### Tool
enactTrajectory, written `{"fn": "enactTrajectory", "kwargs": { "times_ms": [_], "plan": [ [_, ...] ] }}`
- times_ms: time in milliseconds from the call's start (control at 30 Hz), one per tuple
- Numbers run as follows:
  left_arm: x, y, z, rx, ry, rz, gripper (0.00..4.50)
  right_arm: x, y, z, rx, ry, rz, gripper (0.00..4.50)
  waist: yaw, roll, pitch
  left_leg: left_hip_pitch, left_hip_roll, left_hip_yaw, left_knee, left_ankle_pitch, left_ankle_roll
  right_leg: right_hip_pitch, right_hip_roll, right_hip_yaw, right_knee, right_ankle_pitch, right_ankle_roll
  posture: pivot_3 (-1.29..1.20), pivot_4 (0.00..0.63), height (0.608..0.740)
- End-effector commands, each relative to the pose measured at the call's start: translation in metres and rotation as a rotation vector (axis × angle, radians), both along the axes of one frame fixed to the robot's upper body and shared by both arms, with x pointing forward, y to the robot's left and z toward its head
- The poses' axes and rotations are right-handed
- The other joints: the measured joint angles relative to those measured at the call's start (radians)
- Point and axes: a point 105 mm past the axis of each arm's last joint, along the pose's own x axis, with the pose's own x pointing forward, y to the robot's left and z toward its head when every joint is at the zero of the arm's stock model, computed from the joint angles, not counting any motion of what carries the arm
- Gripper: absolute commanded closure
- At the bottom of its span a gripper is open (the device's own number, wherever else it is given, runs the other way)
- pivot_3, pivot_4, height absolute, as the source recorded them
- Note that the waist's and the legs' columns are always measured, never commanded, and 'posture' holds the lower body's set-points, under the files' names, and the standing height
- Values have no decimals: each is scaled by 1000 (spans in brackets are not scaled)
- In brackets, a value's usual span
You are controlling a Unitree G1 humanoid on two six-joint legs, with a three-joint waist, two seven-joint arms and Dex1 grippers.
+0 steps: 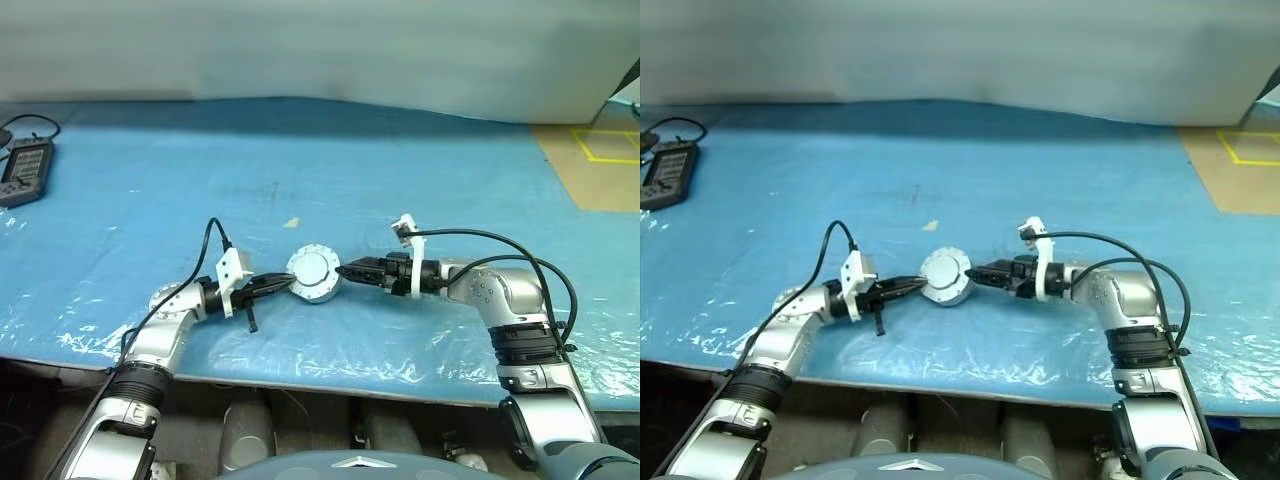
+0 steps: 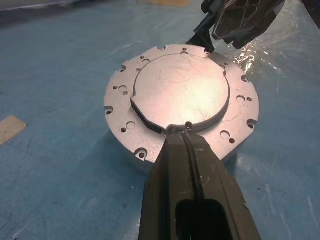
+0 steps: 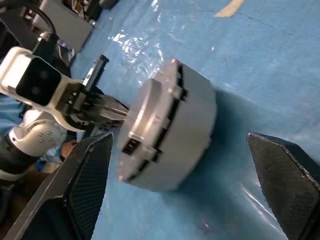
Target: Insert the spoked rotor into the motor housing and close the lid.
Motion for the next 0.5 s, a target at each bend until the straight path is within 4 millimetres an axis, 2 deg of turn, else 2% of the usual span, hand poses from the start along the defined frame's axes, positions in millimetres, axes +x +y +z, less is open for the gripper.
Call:
{"fn": "enactTrajectory", "kwargs": {
  "times_ms": [33, 500],
  "plan": [
    [-6, 1, -22, 62, 73, -7, 4500, 2, -1, 12, 35, -25, -4, 35, 1, 0, 0, 0, 0, 0, 0, 0, 0, 0, 0, 0, 0, 0, 0, 0, 150, 740],
    [-5, 0, -20, 62, 68, -4, 4500, -6, 16, 1, 147, 116, -1, 35, 7, 0, 0, -1, 0, 0, -2, 0, -1, -2, 0, 0, 0, 0, 1, 0, 150, 740]
  ]
}}
